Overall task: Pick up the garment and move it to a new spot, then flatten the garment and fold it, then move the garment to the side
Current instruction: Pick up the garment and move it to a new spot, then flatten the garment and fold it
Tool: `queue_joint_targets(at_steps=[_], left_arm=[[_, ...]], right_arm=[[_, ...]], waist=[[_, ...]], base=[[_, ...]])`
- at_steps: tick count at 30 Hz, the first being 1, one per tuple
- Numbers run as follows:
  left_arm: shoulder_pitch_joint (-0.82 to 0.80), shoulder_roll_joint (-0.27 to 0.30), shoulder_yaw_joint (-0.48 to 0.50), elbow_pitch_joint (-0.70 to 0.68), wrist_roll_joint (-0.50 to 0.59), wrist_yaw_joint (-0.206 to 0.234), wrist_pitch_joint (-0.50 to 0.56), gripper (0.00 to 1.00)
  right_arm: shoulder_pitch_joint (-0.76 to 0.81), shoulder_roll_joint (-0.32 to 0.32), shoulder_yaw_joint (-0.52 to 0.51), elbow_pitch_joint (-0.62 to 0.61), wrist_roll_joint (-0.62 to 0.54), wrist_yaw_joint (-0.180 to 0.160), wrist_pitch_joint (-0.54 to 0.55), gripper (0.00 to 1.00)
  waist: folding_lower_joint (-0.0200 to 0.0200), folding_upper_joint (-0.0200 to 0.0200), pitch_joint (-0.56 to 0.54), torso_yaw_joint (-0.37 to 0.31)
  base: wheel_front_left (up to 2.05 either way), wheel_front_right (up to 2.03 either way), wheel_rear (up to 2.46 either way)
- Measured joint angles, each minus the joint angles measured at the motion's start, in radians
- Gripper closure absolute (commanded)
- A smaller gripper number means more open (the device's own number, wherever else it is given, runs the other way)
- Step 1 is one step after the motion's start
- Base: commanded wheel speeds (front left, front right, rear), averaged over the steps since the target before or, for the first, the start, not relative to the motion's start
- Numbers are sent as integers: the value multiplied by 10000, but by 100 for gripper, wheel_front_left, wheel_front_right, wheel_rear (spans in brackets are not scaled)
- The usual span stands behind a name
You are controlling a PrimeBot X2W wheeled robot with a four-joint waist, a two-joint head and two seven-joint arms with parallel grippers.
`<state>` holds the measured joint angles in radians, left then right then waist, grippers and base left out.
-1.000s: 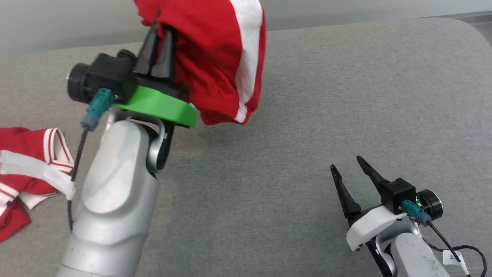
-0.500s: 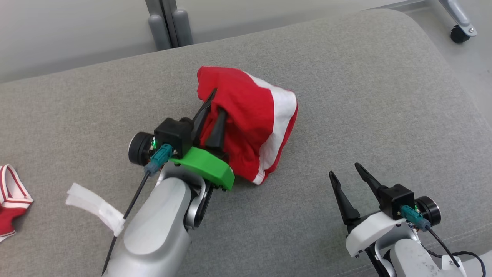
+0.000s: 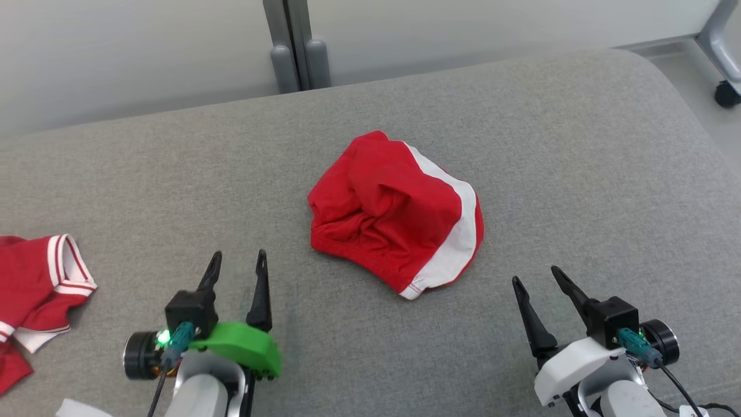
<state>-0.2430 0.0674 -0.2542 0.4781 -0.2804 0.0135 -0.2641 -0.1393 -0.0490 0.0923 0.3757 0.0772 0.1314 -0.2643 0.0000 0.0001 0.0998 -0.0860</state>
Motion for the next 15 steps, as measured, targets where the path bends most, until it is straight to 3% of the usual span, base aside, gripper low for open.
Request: queue_joint_targets(at_steps=[6,15], left_arm=[[1380,-46,857,-941,876,-198,0,0],[2591,-165,1264,-1342,945,-307,0,0]], right_arm=[[400,-2,-148,29,27,0,0,0],[611,-6,-15,104,-10,0,0,0]], waist=[[0,0,-437,341],[0,0,-679,709]], base=[[0,0,0],[0,0,0]])
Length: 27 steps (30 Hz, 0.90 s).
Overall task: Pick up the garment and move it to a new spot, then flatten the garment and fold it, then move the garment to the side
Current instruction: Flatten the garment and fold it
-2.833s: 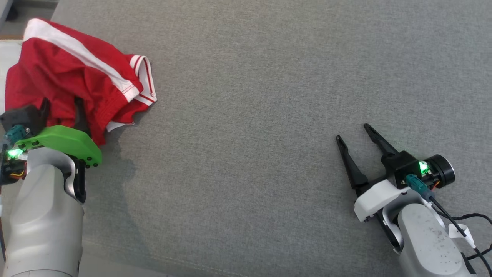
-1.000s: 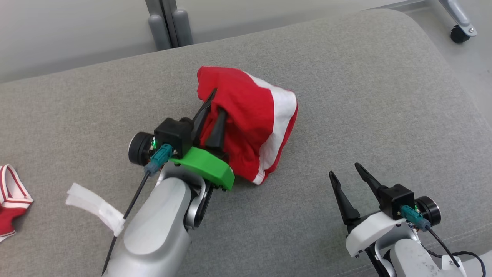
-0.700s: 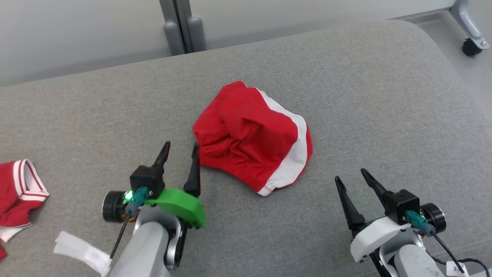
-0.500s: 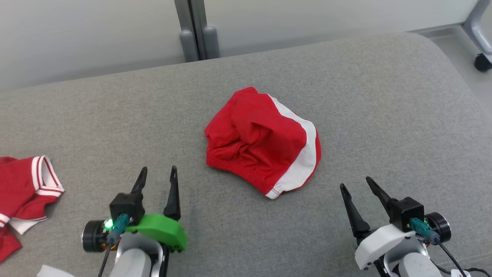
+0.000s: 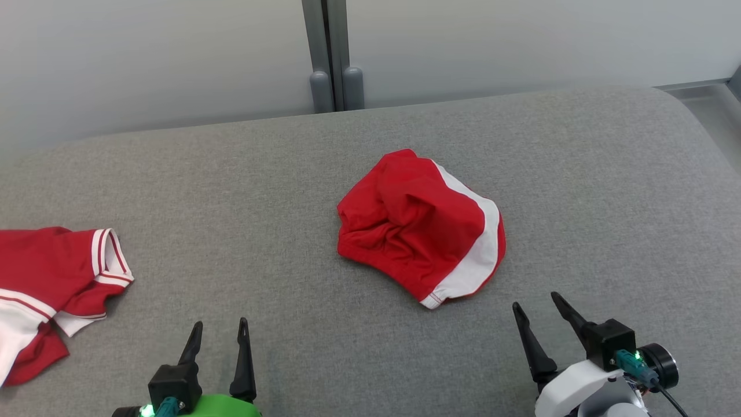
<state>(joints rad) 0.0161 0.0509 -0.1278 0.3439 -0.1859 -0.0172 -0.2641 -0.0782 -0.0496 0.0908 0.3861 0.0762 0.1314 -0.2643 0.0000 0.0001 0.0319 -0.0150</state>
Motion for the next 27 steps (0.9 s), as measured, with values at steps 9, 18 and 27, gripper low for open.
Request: queue_joint_targets(at_steps=[9,18,27], left_arm=[[-249,-12,-403,40,-291,2,0,0],[-382,-13,-640,207,-380,-13,0,0],[-539,-12,-709,303,-428,-46,0,0]], right_arm=[[-523,6,1551,169,56,0,0,0],[-1529,25,2366,1325,98,0,0,0],[-2036,10,2201,2665,-50,0,-2,72]], waist=[[0,0,291,416],[0,0,624,1088],[-1,0,1009,1814]], base=[[0,0,0],[0,0,0],[0,0,0]])
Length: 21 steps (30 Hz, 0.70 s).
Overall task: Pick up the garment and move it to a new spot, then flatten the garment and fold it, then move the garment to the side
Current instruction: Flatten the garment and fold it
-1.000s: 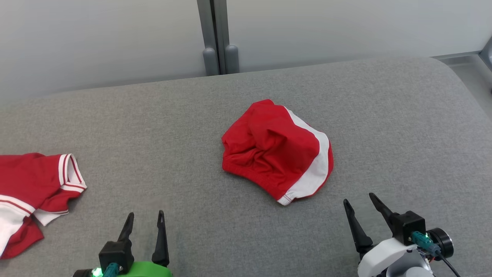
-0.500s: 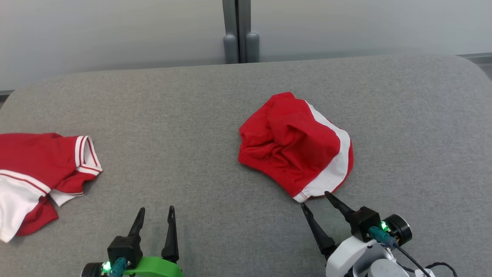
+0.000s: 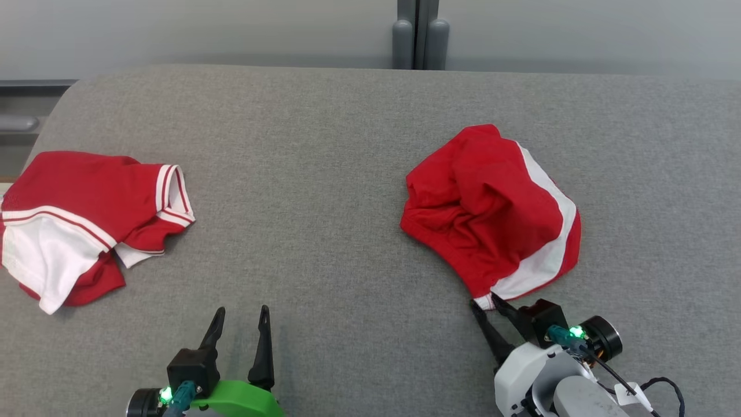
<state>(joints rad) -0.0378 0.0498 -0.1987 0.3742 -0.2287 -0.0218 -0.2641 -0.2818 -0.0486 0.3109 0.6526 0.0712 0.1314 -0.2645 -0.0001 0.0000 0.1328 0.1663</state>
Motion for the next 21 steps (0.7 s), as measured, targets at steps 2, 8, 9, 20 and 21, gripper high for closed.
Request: queue_joint_targets(at_steps=[2,8,9,20,21], left_arm=[[-11,0,0,21,-15,0,0,0],[-40,0,-15,12,-56,17,0,0],[-40,0,-17,6,-56,25,0,0],[-16,-12,-314,134,82,-56,0,0],[-15,-12,-324,138,79,-44,0,0]], right_arm=[[-19,0,0,104,107,-4,-2,100],[-20,10,-249,-1233,1333,0,2,100],[-19,4,-307,-1540,1592,-2,4,100],[-1949,2,-2777,-4502,3973,-2,2,100],[-2243,-6,-3014,-4608,3877,-2,2,100]], waist=[[1,0,69,134],[1,0,125,253],[1,0,105,226],[1,0,-318,-295],[0,0,-358,-326]], base=[[0,0,0],[0,0,0],[0,0,0],[0,0,0],[0,0,0]])
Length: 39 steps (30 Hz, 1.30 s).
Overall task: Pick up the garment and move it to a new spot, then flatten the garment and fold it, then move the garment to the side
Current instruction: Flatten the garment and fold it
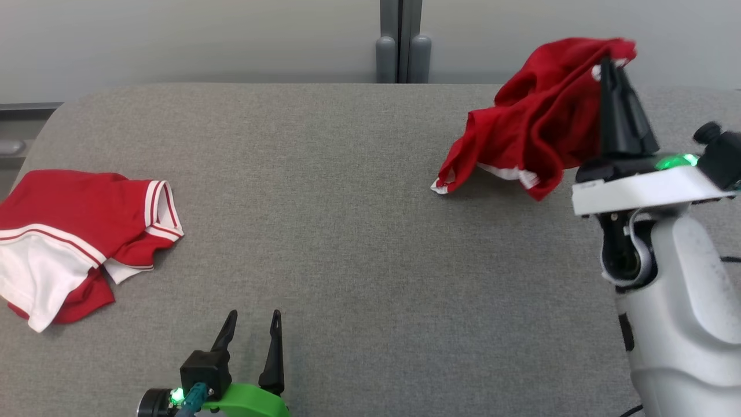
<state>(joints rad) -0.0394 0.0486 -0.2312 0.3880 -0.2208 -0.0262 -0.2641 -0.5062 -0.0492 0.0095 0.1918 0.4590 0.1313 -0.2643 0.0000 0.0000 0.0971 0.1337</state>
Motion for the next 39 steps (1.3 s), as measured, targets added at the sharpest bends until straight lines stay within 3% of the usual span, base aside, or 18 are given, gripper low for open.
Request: queue_joint_targets(at_steps=[8,19,20,21,22,23,28,31,35,39], left_arm=[[124,2,-123,54,-132,61,0,0],[250,2,-23,107,-134,82,0,0],[254,2,-35,107,-144,82,0,0],[266,4,-44,111,-146,81,0,0],[277,4,-56,111,-148,81,0,0],[284,2,-67,123,-159,81,0,0],[273,2,-184,198,-205,81,0,0],[257,4,-186,219,-221,82,0,0],[217,4,-159,215,-221,96,0,0],[187,4,-119,178,-219,148,0,0]], right_arm=[[-1440,-462,-754,-330,-487,-2,0,100],[-1958,-337,1317,579,-692,-4,0,100],[-1904,-280,1687,857,-725,-4,0,94],[-1801,-215,2144,1160,-715,-4,0,73],[-1704,-167,2527,1404,-692,-4,0,62],[-1584,-115,3078,1703,-635,-2,0,0],[-1215,0,6032,2775,261,0,58,0],[-1168,25,7104,2905,1080,2,52,0],[-1182,10,7363,3087,1335,2,29,0],[-973,17,6483,3319,911,0,23,0]], waist=[[0,0,-168,65],[0,0,-430,495],[0,0,-447,550],[0,0,-461,603],[0,0,-467,643],[0,0,-465,691],[0,0,-378,873],[0,0,-309,949],[0,0,-227,950],[0,0,-206,859]], base=[[0,0,0],[0,0,0],[0,0,0],[0,0,0],[0,0,0],[0,0,0],[0,0,0],[0,0,0],[0,0,0],[0,0,0]])
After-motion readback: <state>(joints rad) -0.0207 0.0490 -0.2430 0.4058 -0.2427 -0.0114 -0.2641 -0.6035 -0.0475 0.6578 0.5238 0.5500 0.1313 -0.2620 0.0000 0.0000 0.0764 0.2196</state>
